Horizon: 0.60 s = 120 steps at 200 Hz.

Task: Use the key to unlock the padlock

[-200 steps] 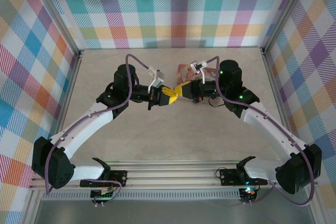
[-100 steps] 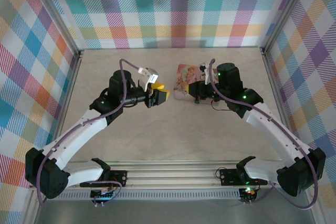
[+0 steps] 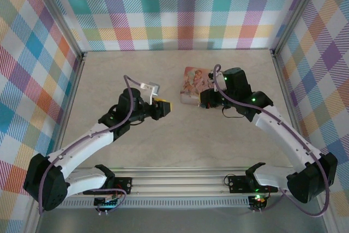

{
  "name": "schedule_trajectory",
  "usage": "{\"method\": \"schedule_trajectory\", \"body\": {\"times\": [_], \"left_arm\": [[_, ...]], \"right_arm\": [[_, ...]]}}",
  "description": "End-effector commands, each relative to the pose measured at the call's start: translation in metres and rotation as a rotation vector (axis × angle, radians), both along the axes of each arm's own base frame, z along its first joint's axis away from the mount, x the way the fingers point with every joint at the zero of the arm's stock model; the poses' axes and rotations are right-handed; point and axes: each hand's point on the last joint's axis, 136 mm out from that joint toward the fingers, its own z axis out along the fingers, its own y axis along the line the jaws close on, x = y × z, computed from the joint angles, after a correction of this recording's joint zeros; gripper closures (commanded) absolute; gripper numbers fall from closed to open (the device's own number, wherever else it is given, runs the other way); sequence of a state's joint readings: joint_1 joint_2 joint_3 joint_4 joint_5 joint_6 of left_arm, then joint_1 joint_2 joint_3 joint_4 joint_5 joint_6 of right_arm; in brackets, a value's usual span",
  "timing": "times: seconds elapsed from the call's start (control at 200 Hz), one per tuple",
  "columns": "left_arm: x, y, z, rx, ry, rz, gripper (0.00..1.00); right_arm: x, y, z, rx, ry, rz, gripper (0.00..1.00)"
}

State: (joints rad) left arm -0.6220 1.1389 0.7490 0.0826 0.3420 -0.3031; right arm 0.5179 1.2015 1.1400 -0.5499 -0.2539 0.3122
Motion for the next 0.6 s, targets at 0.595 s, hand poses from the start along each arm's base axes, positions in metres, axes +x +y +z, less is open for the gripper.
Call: {"method": "schedule_trajectory", "body": {"times": [0.595], "left_arm": [[-0.035, -0.087, 0.050, -0.415, 0.024, -0.330, 0.60]], "right_arm": [[-0.018, 0.022, 0.024, 0.240, 0.026, 0.156, 1.00]]}}
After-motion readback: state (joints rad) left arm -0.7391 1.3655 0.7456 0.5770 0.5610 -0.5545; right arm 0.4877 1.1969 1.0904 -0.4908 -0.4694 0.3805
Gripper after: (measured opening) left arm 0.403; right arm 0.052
